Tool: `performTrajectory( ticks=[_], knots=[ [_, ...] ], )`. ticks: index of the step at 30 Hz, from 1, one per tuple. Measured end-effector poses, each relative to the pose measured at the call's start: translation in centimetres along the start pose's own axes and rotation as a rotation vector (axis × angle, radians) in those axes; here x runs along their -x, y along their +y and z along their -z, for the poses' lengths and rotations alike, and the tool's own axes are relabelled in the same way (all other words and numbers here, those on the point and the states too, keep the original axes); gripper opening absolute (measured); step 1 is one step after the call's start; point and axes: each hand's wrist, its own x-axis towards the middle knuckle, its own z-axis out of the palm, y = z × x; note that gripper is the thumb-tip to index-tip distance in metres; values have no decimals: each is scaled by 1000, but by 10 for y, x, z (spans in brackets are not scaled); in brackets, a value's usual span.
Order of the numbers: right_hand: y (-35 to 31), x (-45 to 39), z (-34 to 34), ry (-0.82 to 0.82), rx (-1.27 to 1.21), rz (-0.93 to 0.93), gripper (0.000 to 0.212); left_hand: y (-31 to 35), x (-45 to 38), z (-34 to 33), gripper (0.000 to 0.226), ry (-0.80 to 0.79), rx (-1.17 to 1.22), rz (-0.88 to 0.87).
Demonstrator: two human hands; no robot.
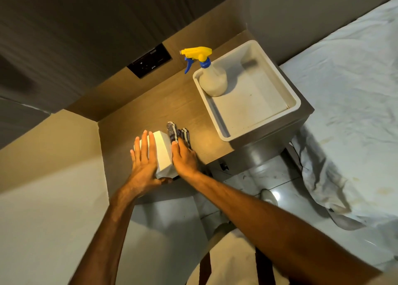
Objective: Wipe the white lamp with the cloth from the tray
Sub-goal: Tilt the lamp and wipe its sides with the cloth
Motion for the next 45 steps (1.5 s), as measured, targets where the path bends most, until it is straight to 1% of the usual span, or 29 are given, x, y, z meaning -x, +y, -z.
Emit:
performTrajectory(
  ticks=[3, 5, 7, 10, 13, 15, 18, 20, 23, 26, 28, 29, 30, 32, 35, 37, 39, 42, 45],
  knots=[
    [19, 29, -4, -4, -58, -66, 46, 2, -2, -2, 150, 11, 3, 14],
    [22, 47, -7, -29, -107, -28, 48, 1, -1, -4, 148, 19, 0, 15],
    [12, 45, -9, -16, -132, 32, 49, -1, 0, -6, 146, 15, 6, -8],
    [-12, 21, -6, -2, -46, 76, 46, -3, 1, -5, 146, 36, -15, -14],
    [-10, 2, 0, 1, -4, -21, 47, 0, -2, -4, 146, 48, -22, -3],
    [4, 13, -1, -19, -30, -75, 46, 0, -1, -5, 145, 48, -22, -2],
    [17, 47, -8, -22, -107, -4, 46, -3, 1, -7, 142, 62, 5, -9],
    [12, 47, -11, -7, -131, 64, 48, -3, 1, -7, 141, 74, 14, -12],
    [-8, 15, -11, -15, -68, 81, 46, -1, 1, -7, 143, 68, -2, -19],
    [-10, -10, -5, -33, -53, 4, 45, 2, 1, -5, 143, 82, -15, -12],
    [2, 0, -5, -17, -27, -76, 46, 3, 1, -5, 141, 93, -8, -10],
    [9, 12, -7, -6, -24, -88, 46, 3, 1, -4, 140, 94, 0, -9],
    [15, 27, -10, 8, -38, -70, 45, 3, 2, -5, 139, 98, 6, -11],
    [16, 49, -16, 27, -79, 32, 45, 1, 3, -6, 136, 107, 21, -18],
    [-1, 27, -13, 41, -10, 124, 45, 2, 3, -6, 134, 113, 37, -29],
    [-10, 8, -2, 12, 24, 113, 42, 4, 3, -5, 136, 122, 32, -31],
    [-5, 0, 7, 2, 26, 46, 39, 6, 3, -5, 135, 147, 31, -32],
    [12, 28, 9, 25, 114, 2, 35, 3, 3, -4, 134, 168, 29, -38],
    [12, 64, 17, -2, 117, 64, 34, -6, -3, -1, 138, 176, 23, -49]
  ],
)
